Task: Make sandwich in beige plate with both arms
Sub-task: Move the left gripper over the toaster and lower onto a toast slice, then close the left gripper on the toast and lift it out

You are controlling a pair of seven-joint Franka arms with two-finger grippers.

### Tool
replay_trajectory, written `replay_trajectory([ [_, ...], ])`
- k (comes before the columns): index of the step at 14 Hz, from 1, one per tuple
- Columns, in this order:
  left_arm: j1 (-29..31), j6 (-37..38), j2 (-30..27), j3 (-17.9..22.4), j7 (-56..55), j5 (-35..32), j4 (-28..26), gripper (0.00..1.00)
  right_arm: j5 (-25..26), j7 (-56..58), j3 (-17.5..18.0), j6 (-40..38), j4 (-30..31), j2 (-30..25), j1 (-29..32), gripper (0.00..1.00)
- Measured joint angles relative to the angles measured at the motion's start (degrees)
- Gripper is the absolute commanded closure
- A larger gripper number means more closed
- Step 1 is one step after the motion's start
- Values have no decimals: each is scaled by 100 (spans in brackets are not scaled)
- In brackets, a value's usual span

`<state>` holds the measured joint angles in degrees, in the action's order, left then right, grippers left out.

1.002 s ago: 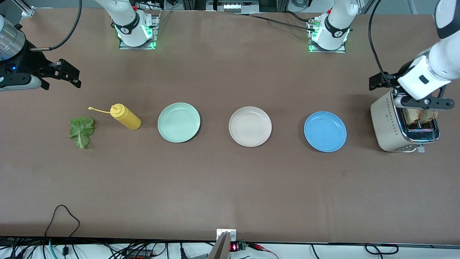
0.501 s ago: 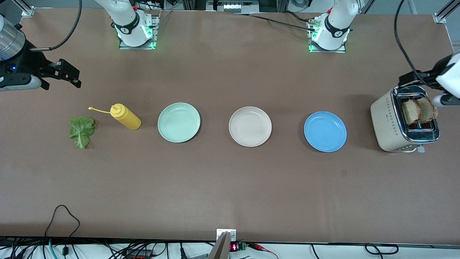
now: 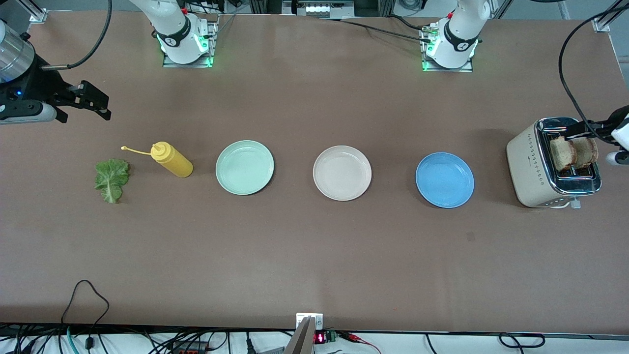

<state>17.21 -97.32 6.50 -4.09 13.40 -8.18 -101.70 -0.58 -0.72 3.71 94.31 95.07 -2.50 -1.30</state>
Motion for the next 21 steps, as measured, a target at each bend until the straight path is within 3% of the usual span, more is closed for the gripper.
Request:
replay_trajectory([
  [6,301,-1358,-5,-8,314,0,-934,2,0,0,0,1,0,0,0,0],
  [8,523,-1727,-7,-7,453,0,-1232,7,0,0,0,1,0,0,0,0],
  [9,591,-1854,-7,-7,492,0,-1356,17,0,0,0,1,0,0,0,0],
  [11,630,-1932,-8,-11,521,0,-1490,45,0,0,0,1,0,0,0,0],
  [14,705,-1935,-11,-19,630,0,-1616,66,0,0,0,1,0,0,0,0],
  [17,768,-1950,-11,-36,663,0,-1649,94,0,0,0,1,0,0,0,0],
  [18,767,-1952,-11,-51,663,0,-1649,99,0,0,0,1,0,0,0,0],
  [21,767,-1960,-26,-84,663,0,-1648,99,0,0,0,1,0,0,0,0],
])
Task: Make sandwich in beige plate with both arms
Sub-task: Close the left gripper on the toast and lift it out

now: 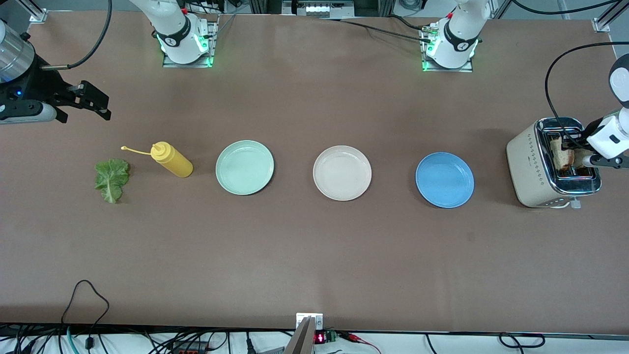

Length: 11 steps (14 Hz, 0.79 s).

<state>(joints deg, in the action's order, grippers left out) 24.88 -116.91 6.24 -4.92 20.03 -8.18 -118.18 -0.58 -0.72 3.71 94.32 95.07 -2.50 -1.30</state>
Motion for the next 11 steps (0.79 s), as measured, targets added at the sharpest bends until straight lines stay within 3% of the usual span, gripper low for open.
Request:
replay_trajectory([
  [5,1,269,-87,-44,2,0,138,99,0,0,0,0,0,0,0,0],
  [11,2,2863,-266,-310,27,1,1803,99,0,0,0,0,0,0,0,0],
])
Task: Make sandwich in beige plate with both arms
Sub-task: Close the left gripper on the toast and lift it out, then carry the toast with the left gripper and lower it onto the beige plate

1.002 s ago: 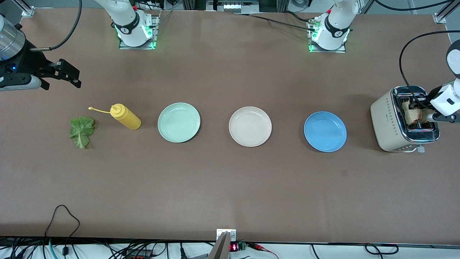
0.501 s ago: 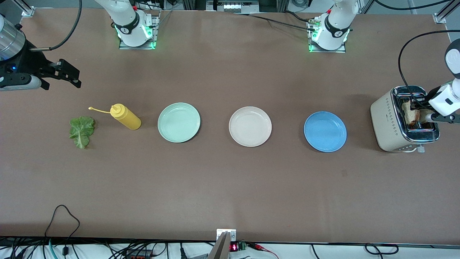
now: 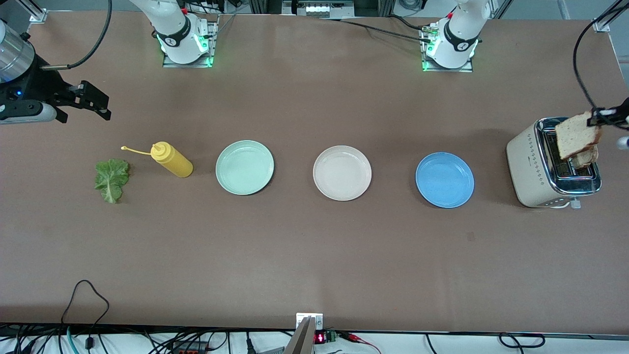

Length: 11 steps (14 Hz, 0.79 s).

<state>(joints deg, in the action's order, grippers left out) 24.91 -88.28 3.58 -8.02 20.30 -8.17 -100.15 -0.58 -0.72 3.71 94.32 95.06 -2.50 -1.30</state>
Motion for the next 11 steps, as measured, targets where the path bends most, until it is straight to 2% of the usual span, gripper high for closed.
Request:
replay_trajectory([
  [3,-2,428,-28,-560,1,45,476,99,0,0,0,0,0,0,0,0],
  [8,-30,431,101,-1696,-487,1055,516,99,0,0,-4,0,0,-1,1,0],
  [11,-97,423,301,-2505,-773,1167,518,99,0,0,-7,0,0,-1,2,0],
])
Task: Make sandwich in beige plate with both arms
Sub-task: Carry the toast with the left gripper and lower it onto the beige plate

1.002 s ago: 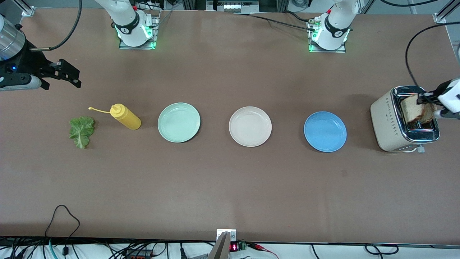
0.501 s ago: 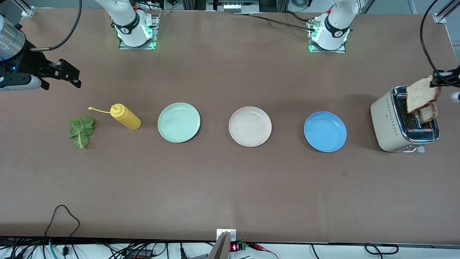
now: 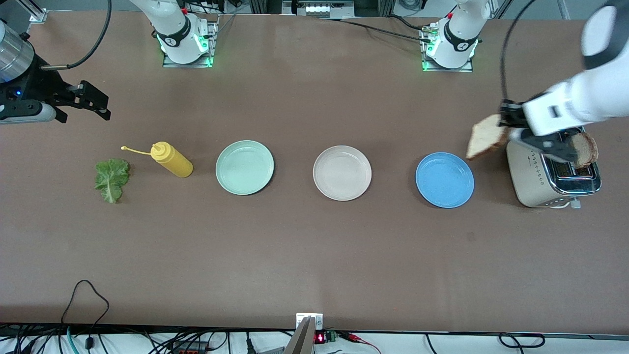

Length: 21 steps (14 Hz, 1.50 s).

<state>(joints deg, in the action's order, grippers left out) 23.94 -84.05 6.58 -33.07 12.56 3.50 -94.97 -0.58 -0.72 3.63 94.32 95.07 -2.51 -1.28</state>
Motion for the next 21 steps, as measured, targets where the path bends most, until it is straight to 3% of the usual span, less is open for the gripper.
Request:
replay_trajectory([
  [4,-306,-122,453,-261,-378,445,69,99,0,0,-4,0,0,0,0,0],
  [9,-461,-1347,1554,-258,-386,2680,77,100,0,0,-4,0,0,-1,0,0],
  [11,-617,-1918,1975,-262,-293,3167,64,100,0,0,-4,0,0,-1,0,0],
  [17,-1024,-3620,2772,-268,1640,4069,-563,100,0,0,-4,0,0,-1,0,0],
  [21,-1052,-3980,3137,-262,2659,5103,-993,100,0,0,-4,0,0,-1,0,0],
])
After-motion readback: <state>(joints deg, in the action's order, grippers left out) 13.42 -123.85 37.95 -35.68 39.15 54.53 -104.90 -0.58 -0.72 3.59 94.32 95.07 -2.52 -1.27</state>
